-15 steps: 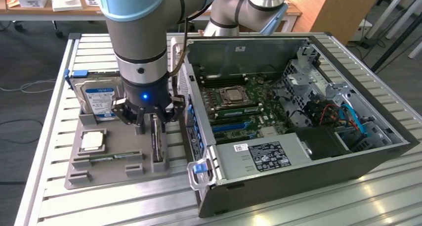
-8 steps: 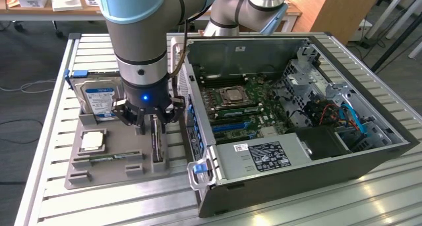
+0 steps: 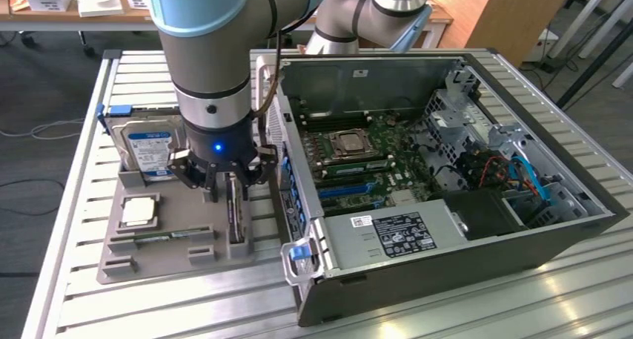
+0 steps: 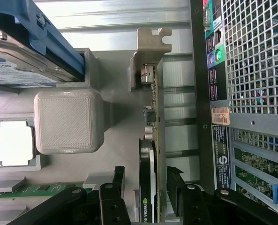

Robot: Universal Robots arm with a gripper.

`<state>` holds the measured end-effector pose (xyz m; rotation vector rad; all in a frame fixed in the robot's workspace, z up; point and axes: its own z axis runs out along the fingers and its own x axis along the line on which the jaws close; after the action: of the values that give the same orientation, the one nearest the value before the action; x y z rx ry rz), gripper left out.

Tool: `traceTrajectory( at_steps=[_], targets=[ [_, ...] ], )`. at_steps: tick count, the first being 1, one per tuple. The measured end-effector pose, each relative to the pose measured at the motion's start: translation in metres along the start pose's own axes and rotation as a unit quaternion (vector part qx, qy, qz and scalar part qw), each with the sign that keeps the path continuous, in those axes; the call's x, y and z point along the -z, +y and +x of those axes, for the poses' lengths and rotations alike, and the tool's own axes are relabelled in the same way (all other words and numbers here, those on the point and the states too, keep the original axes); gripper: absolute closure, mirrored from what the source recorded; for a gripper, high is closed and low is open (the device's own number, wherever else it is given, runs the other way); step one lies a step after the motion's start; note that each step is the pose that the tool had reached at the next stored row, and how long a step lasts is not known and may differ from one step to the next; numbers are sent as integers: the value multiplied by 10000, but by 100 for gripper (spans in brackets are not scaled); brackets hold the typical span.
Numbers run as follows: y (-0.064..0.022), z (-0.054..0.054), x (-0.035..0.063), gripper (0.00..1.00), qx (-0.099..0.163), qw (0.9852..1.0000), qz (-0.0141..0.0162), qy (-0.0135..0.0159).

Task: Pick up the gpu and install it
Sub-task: 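Pick up the gpu and move the gpu toward the slot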

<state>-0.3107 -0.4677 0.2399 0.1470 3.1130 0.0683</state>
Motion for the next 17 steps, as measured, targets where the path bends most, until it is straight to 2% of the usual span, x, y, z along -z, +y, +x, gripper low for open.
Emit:
traceTrajectory(
  at_steps=[9,10,11,17],
  targets=[
    [0,0,-1,51,0,10000,0,0],
    [0,0,-1,52,0,10000,0,0],
    [0,0,-1,59,0,10000,0,0],
    [0,0,-2,59,0,10000,0,0]
  ],
)
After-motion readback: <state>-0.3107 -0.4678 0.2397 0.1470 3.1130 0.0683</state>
